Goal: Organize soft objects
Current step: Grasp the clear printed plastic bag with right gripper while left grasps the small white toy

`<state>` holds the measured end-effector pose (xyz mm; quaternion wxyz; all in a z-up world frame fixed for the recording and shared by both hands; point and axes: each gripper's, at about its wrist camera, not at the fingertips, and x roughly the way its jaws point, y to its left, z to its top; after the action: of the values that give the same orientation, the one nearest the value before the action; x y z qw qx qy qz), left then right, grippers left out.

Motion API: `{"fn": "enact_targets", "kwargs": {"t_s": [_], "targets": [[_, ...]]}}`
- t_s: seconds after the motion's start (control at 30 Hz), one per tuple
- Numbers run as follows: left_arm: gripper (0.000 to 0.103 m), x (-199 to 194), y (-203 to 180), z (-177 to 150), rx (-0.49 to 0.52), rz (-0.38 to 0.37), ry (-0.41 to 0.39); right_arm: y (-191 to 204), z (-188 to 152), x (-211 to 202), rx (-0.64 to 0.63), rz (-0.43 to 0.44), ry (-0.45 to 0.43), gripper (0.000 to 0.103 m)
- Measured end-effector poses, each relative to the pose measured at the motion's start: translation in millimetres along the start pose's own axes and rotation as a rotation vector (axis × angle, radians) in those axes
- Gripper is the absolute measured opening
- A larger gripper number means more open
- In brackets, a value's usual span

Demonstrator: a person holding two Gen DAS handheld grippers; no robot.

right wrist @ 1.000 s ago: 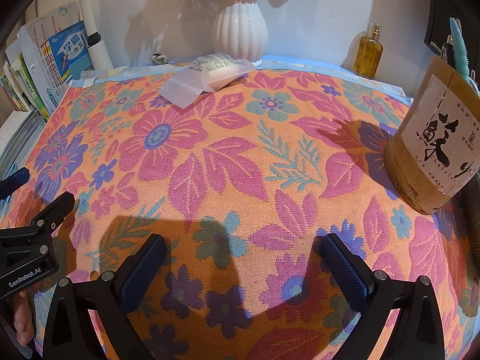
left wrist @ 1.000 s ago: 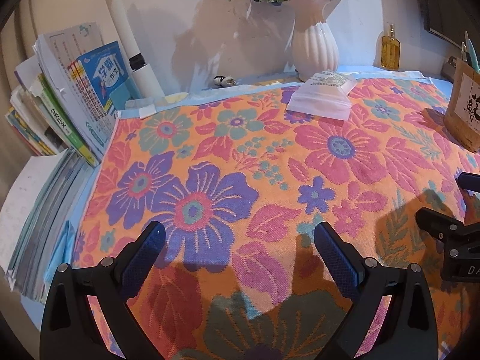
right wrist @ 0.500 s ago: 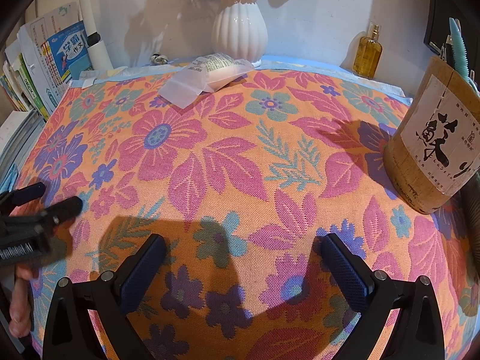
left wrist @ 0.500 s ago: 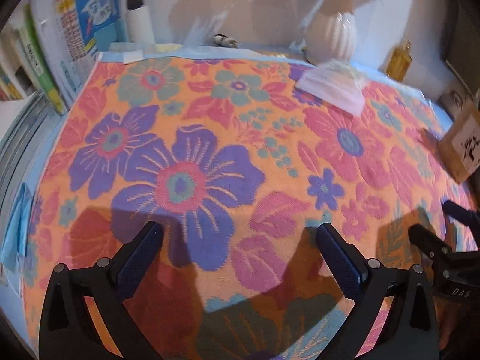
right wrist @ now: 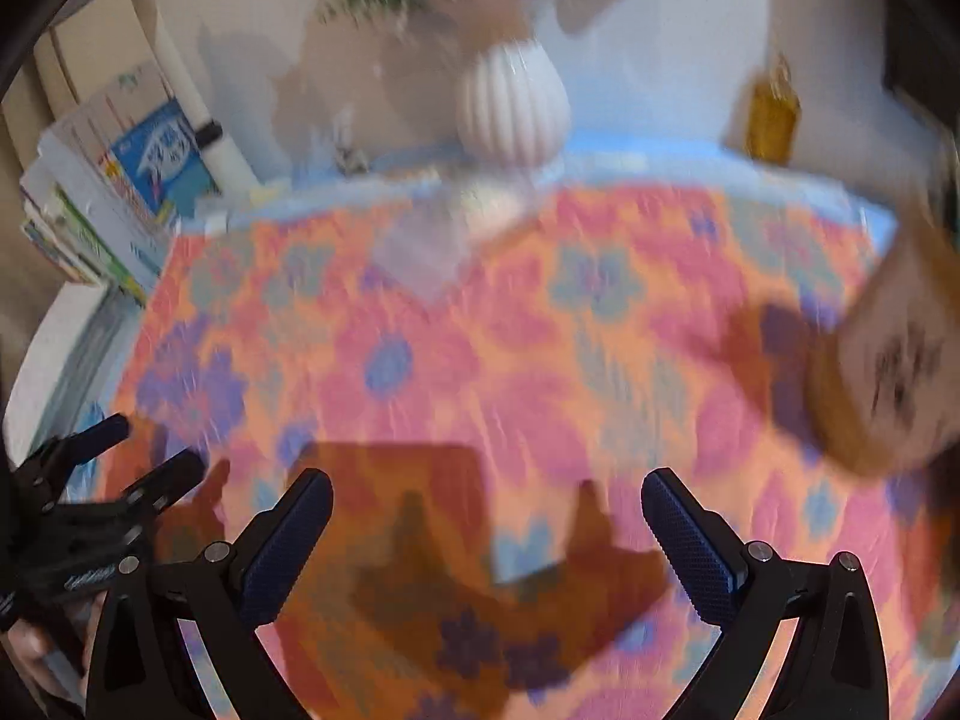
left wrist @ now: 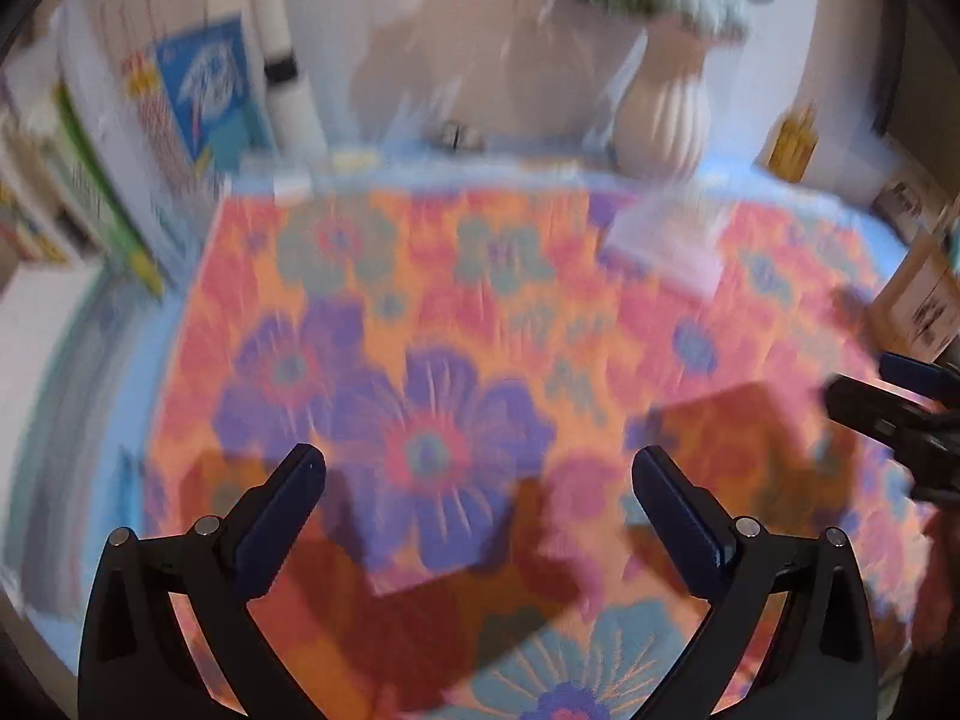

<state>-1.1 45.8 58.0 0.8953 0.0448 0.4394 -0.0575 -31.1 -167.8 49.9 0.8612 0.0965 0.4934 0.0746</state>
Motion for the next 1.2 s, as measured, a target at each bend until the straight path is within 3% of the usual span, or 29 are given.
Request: {"fn": "enact_targets", "kwargs": {"t_s": [0.13,0.3,0.57,0.7,0.73,0.77,0.8,0.9,0.97,1.0,1.03,1.1,1.2], "targets": [[0.102,-2,8,56,0.049,-0.027,-0.092,7,44,15,0.091,0.086,-0.032,0.103],[0.102,54,24,130,-0.026,-0.093,-0.173,-5,70,63,0.314,0.185,-0.044,0.103],[0.100,158,26,187,-0.136,-0.116,-0.132,-20,94,110,0.392,0.168,-0.072,0.101],[0.095,193,33,202,-0.208,-0.118,-0.118,-11,94,111,0.332,0.068,-0.125,0.069],[0.087,198,35,205,-0.220,-0.123,-0.102,-7,93,111,0.301,0.039,-0.131,0.065],[0.080,204,36,210,-0.235,-0.138,-0.085,0,96,113,0.282,0.040,-0.131,0.055],[0.079,209,37,214,-0.245,-0.133,-0.070,4,97,114,0.262,0.054,-0.127,0.050],[0.069,222,34,220,-0.239,-0.077,-0.033,16,100,117,0.218,0.019,-0.132,0.047],[0.041,231,30,220,-0.231,-0.064,0.010,20,101,118,0.199,0.020,-0.132,0.045],[0.034,232,26,219,-0.211,-0.028,0.007,21,101,118,0.195,0.020,-0.133,0.044],[0.020,232,23,218,-0.197,-0.013,0.010,22,101,118,0.191,0.025,-0.136,0.043],[0.020,230,18,216,-0.182,-0.013,0.001,22,101,117,0.187,0.046,-0.140,0.042],[0.020,208,12,208,-0.161,-0.031,-0.083,18,95,110,0.178,0.092,-0.161,0.042]]}}
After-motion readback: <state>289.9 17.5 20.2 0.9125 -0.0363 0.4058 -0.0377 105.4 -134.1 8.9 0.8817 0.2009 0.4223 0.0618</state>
